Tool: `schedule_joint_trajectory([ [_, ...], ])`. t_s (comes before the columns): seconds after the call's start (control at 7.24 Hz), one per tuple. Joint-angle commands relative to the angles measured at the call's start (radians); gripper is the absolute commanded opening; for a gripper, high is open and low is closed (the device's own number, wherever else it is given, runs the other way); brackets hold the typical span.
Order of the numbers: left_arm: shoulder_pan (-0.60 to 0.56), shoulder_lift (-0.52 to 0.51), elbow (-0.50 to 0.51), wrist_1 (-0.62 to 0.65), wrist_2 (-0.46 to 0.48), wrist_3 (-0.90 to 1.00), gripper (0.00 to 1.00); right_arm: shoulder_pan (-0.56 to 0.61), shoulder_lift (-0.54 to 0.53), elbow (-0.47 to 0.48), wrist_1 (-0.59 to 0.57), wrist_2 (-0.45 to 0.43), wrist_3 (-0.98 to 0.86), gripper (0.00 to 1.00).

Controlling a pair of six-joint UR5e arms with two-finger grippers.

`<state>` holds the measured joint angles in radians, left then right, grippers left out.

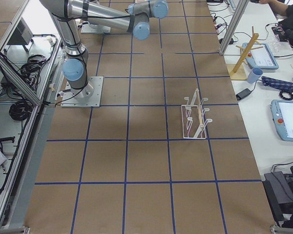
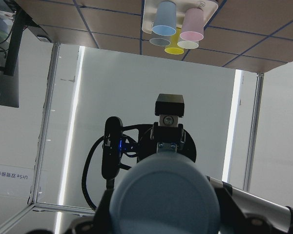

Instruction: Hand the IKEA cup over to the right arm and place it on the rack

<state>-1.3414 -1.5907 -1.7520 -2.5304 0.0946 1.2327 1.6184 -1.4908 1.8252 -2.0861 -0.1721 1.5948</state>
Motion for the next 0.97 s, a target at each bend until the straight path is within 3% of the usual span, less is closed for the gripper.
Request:
schedule_joint_trajectory([
  [0.0,0.010,0.006,0.025,-0.052,0.001,-0.030,0.80,-0.015,0.001,0.000,0.000,-0.001,0.002,0.30],
  [0.28,0.059,0.003,0.106,-0.158,0.014,-0.033,0.81,-0.029,0.000,0.003,0.001,-0.013,0.004,0.29],
  [0.41,0.114,-0.001,0.123,-0.184,0.096,-0.032,0.81,-0.043,0.000,0.003,0.003,-0.013,0.004,0.27],
  [0.55,0.163,0.000,0.126,-0.186,0.150,-0.033,0.81,-0.055,-0.006,0.002,0.000,-0.021,0.004,0.18],
  [0.69,0.186,0.006,0.128,-0.195,0.201,-0.036,0.81,-0.066,-0.029,0.003,0.003,-0.026,0.004,0.15],
  [0.83,0.201,0.008,0.129,-0.195,0.247,-0.042,0.81,-0.083,-0.054,0.005,0.001,-0.062,0.005,0.03],
])
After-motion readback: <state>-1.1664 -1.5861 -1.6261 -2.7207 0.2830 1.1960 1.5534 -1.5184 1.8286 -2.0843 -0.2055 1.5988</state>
